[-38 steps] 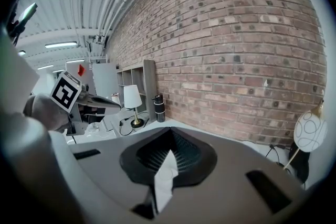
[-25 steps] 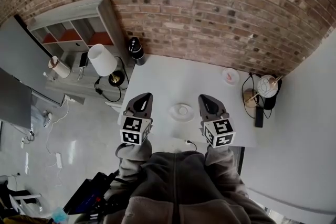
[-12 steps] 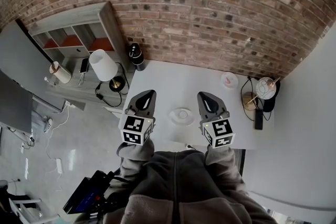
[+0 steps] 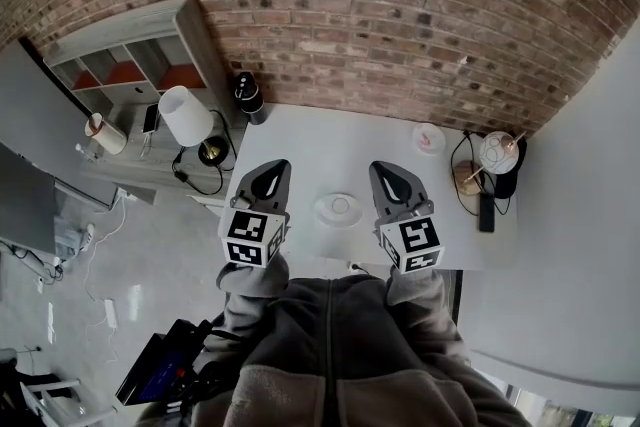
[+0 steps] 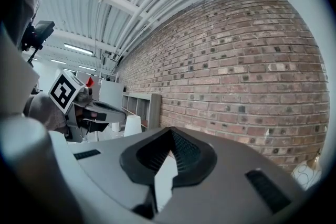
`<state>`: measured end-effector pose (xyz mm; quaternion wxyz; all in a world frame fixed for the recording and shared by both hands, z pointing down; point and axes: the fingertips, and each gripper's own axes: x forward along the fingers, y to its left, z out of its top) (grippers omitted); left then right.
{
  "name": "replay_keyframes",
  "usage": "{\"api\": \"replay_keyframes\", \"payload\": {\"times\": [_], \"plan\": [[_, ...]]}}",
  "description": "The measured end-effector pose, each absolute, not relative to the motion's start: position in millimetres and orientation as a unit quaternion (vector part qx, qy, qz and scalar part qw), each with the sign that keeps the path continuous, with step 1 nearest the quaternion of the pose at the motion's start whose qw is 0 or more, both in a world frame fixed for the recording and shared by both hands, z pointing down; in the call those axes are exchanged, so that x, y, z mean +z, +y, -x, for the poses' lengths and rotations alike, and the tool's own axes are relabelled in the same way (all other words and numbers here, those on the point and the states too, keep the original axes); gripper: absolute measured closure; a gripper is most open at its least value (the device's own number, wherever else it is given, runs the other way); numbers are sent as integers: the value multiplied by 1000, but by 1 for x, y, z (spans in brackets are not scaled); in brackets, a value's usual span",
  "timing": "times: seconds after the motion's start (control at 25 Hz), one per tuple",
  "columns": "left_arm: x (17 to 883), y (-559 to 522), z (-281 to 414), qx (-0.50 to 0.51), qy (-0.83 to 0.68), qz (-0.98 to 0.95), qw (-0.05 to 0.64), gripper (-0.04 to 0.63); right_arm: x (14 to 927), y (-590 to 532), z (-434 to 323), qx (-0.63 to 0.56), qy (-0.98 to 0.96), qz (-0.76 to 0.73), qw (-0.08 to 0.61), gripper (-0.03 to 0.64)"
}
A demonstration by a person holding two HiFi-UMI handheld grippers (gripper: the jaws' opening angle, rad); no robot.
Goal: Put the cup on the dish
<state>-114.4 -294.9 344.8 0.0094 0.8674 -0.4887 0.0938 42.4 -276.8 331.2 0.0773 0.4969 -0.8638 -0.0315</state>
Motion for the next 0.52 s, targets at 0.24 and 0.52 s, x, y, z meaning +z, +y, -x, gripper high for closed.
{"api": "replay_keyframes", "payload": {"times": [0.24,0.52], "plan": [[345,-295,112,95,-485,-869,8,589,331,-275,-42,-32,-863,-498,77,615],[348,-293,116,95,-487,-868,9,591,336,-274,-37,-30,-861,-502,79,615]]}}
